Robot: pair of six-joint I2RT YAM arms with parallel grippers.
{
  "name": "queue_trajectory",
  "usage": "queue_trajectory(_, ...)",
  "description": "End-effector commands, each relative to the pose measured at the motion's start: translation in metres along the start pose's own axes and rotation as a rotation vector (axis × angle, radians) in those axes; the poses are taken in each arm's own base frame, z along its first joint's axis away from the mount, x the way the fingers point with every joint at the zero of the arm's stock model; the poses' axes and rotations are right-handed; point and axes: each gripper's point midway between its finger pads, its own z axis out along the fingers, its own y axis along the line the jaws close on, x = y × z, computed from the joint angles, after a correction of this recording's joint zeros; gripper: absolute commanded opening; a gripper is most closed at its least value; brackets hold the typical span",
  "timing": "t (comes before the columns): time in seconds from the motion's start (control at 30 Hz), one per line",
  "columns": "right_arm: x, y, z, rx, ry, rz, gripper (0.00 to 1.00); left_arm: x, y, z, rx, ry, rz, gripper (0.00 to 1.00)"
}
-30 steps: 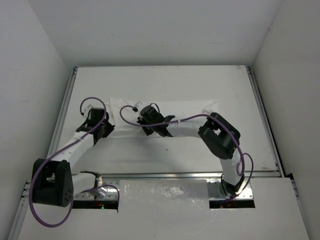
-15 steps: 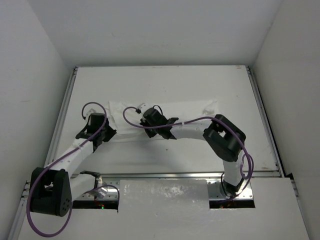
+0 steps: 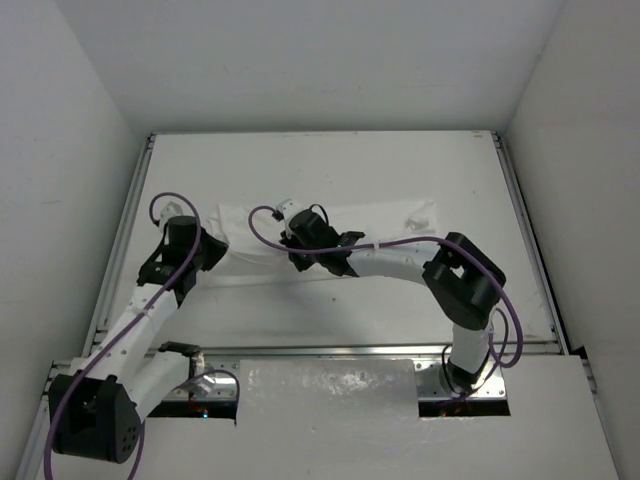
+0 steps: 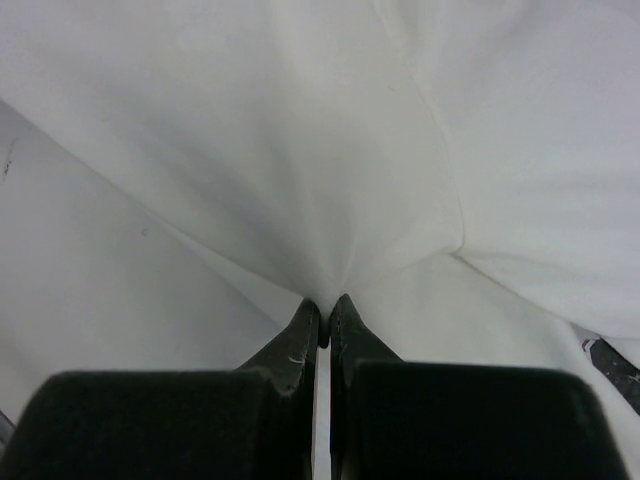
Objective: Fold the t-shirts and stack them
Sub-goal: Fold the other side of the tshirt into a rectangle
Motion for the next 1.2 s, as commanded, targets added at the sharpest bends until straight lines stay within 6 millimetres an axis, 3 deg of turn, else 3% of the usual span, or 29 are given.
queue_trajectory(0.0,-0.017,0.006,-0.013,-0.009,-0.043,0.009,0.00,-0.006,-0.006,-0.007,0.010,-0.020,0.003,0.00)
queue_trajectory(0.27,-0.019,0.004,-0.020,0.005,-0.056,0.009,0.00,0.008,-0.004,-0.009,0.049,0.019,0.004,0.00)
queue_trajectory(0.5,0.005,0.003,-0.009,0.000,0.006,0.021,0.00,0.040,0.029,0.006,-0.007,0.081,0.010,0.00)
queue_trajectory(0.73,0.022,0.006,-0.006,-0.008,0.059,0.028,0.02,0.048,0.040,0.009,-0.025,0.090,0.022,0.05)
queue_trajectory(0.77,0.025,0.006,-0.006,-0.011,0.069,0.033,0.05,0.046,0.040,0.008,-0.024,0.081,0.027,0.10)
queue_trajectory(0.83,0.029,0.009,-0.011,-0.027,0.080,0.037,0.45,0.040,0.037,0.006,-0.023,0.063,0.034,0.17)
queue_trajectory(0.87,0.031,0.010,-0.013,-0.031,0.085,0.047,0.55,0.036,0.039,0.004,-0.042,0.049,0.037,0.27)
queue_trajectory(0.93,0.034,0.006,-0.024,-0.015,0.096,0.064,0.64,0.024,0.037,0.000,-0.071,0.021,0.040,0.40)
queue_trajectory(0.97,0.033,0.000,-0.028,0.016,0.090,0.071,0.68,0.020,0.034,-0.001,-0.072,0.010,0.041,0.55)
queue_trajectory(1.0,0.035,-0.008,-0.033,0.034,0.099,0.081,0.75,0.017,0.032,-0.001,-0.075,0.003,0.041,0.60)
queue_trajectory(1.1,0.015,-0.026,-0.046,0.041,0.066,0.142,0.78,0.002,0.018,0.003,-0.065,-0.032,0.029,0.62)
queue_trajectory(1.13,0.010,-0.033,-0.047,0.054,0.063,0.156,0.77,-0.016,0.004,0.005,-0.046,-0.085,0.014,0.61)
queue_trajectory(1.17,0.011,-0.053,-0.045,0.095,0.088,0.184,0.76,-0.024,0.000,0.010,-0.063,-0.101,0.004,0.60)
